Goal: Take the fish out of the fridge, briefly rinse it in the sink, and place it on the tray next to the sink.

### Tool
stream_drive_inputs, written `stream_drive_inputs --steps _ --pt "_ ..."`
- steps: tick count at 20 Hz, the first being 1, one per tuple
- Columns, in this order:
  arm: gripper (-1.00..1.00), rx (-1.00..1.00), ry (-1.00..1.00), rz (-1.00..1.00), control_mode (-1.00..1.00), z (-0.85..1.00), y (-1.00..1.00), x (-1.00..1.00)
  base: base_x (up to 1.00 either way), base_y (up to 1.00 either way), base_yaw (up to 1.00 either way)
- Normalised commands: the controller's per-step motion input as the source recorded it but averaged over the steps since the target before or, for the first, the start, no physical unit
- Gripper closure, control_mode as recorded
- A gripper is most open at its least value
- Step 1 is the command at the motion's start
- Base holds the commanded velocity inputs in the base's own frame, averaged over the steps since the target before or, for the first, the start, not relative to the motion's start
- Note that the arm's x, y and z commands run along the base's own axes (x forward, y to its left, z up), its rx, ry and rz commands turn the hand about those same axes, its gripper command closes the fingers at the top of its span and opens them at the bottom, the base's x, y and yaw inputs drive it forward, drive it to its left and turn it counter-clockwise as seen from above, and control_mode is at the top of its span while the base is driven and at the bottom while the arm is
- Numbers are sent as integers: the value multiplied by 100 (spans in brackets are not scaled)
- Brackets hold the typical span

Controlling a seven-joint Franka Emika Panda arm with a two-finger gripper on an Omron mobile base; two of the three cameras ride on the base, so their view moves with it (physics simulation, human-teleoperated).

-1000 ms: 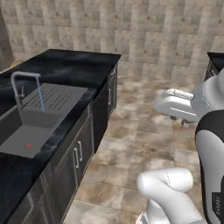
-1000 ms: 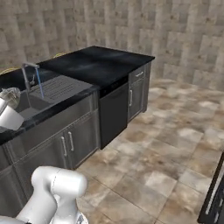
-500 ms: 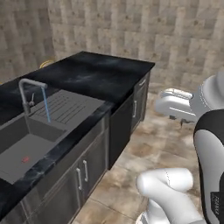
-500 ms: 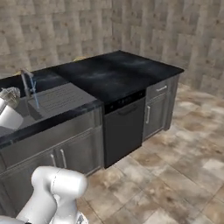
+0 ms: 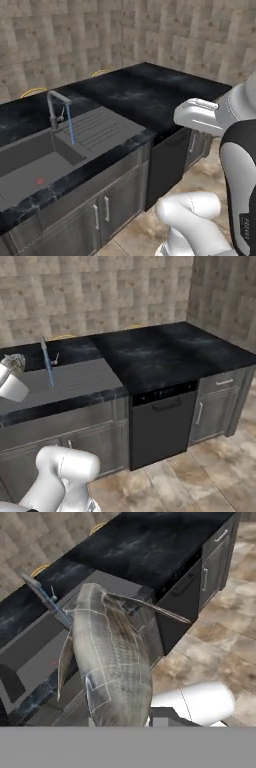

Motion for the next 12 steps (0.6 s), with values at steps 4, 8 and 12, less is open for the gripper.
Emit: stream_drive_inputs --steps 4,8,12 --pt "100 0 0 0 100 0 0 0 9 -17 65" --pt "100 0 0 0 100 0 0 0 9 -35 59" --pt "100 0 0 0 100 0 0 0 56 -75 40"
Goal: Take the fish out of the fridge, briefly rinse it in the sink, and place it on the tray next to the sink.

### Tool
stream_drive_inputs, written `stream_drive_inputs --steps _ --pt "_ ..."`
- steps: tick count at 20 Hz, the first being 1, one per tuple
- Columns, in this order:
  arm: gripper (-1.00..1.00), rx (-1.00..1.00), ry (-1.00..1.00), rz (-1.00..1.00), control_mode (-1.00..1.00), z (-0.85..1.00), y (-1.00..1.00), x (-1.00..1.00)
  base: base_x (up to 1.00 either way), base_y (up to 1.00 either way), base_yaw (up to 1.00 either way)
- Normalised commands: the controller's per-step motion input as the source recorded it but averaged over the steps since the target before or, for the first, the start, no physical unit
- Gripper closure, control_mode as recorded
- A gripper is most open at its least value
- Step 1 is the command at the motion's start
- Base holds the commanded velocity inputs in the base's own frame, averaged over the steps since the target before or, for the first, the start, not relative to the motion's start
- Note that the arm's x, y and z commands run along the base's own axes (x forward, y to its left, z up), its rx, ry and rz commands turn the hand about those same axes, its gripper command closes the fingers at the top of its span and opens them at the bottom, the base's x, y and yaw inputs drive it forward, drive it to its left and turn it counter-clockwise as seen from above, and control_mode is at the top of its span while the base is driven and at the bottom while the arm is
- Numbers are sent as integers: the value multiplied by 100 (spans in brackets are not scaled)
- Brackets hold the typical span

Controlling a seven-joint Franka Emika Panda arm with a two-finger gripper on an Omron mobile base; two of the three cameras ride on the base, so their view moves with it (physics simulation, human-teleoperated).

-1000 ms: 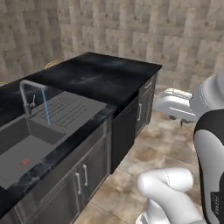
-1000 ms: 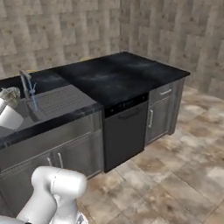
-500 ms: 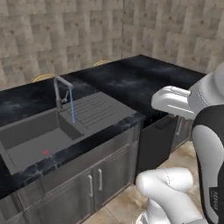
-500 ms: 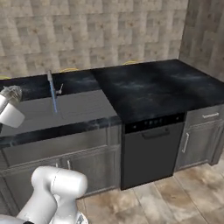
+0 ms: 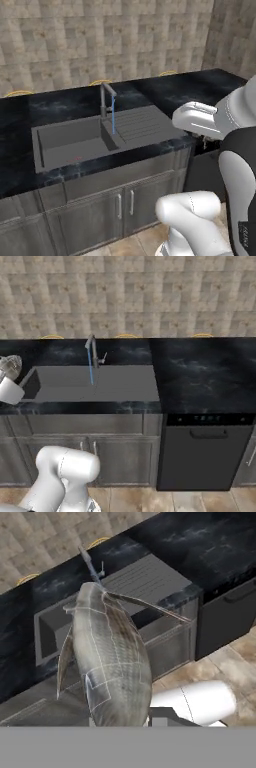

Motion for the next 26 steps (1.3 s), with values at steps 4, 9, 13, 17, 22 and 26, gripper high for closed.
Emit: stream_drive_inputs --steps 4,9,13,17,22,26 --pt "100 0 0 0 100 0 0 0 98 -63 20" --pt "100 0 0 0 100 0 0 0 94 -10 6" --pt "100 0 0 0 100 0 0 0 61 4 11" --pt "100 0 0 0 100 0 0 0 19 2 14" --pt "100 13 17 17 -100 -3 -35 38 5 0 1" --pt "100 26 37 38 -100 -16 -31 61 0 0 0"
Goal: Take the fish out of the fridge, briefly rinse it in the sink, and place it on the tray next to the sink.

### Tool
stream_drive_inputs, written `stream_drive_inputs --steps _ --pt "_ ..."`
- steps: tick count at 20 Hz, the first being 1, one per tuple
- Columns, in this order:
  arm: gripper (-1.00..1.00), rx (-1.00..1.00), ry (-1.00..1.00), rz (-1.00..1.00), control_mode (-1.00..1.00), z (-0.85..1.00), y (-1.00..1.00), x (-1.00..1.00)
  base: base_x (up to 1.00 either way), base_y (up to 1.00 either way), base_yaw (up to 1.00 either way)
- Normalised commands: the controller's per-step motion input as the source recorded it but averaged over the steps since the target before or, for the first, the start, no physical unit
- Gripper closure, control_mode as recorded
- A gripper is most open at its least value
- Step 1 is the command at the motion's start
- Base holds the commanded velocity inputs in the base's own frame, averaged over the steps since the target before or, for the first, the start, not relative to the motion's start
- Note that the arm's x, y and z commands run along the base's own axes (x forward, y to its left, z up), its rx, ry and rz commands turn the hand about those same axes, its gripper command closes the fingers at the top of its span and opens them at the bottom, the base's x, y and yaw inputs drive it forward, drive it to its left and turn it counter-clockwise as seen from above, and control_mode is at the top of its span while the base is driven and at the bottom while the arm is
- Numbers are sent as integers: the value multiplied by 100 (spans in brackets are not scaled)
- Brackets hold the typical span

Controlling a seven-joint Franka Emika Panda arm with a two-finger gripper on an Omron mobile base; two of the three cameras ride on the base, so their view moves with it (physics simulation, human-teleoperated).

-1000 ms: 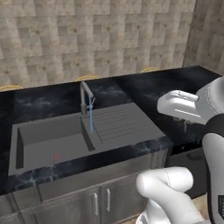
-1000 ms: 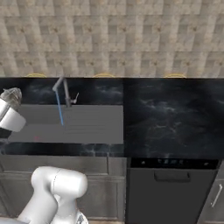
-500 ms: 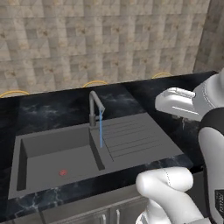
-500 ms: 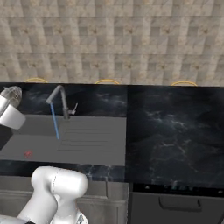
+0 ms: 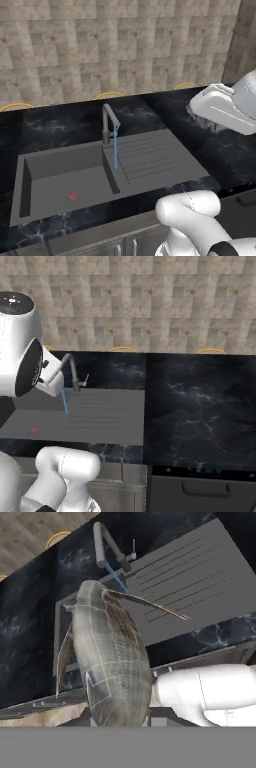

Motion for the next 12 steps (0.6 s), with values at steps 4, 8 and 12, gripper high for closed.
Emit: stream_drive_inputs --steps 4,8,12 --pt "100 7 35 32 -100 -53 -1 64 0 0 0" --pt "100 0 30 26 -100 -78 8 70 0 0 0" --pt "100 0 11 22 -100 -55 3 59 0 0 0"
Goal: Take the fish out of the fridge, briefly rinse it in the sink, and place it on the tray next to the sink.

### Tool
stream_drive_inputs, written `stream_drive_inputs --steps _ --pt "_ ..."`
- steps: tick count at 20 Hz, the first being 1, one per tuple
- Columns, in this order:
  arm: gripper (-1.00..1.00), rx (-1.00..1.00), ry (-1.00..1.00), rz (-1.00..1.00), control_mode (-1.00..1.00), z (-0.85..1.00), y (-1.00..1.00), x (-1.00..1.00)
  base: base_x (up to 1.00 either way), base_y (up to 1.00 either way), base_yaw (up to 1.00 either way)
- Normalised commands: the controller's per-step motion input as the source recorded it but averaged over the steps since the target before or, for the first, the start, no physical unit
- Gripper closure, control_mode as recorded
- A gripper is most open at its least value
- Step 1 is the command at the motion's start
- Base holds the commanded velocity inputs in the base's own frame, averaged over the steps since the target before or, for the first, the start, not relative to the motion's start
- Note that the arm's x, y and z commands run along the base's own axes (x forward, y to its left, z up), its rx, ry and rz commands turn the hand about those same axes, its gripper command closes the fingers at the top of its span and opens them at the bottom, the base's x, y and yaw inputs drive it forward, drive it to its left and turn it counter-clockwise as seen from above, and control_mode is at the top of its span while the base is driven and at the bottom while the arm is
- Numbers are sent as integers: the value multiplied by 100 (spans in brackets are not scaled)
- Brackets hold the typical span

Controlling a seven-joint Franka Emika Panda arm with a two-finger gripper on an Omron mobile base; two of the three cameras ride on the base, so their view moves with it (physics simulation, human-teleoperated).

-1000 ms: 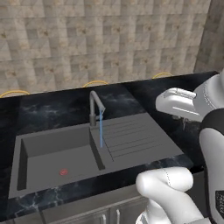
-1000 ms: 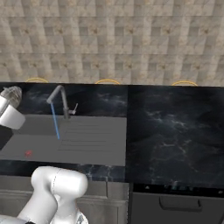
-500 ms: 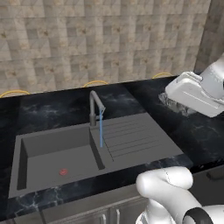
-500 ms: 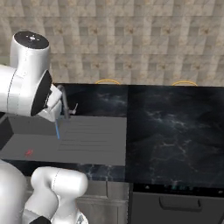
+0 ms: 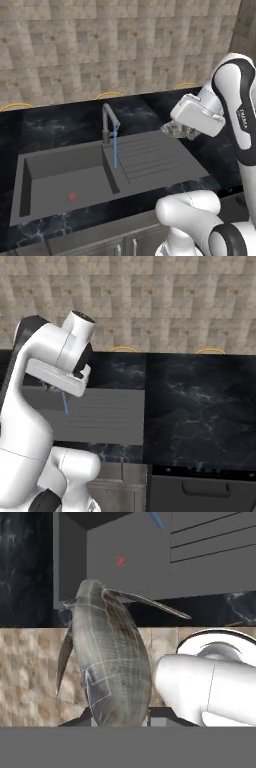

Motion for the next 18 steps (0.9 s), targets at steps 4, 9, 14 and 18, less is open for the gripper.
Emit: stream_drive_inputs --steps 4,9,14,18 --pt "100 11 7 17 -100 -44 -2 67 0 0 0" --pt "100 11 16 21 -100 -56 -2 55 0 0 0" --pt "100 12 22 19 -100 -34 0 52 0 0 0" --pt "100 3 14 7 -100 -19 6 35 0 0 0"
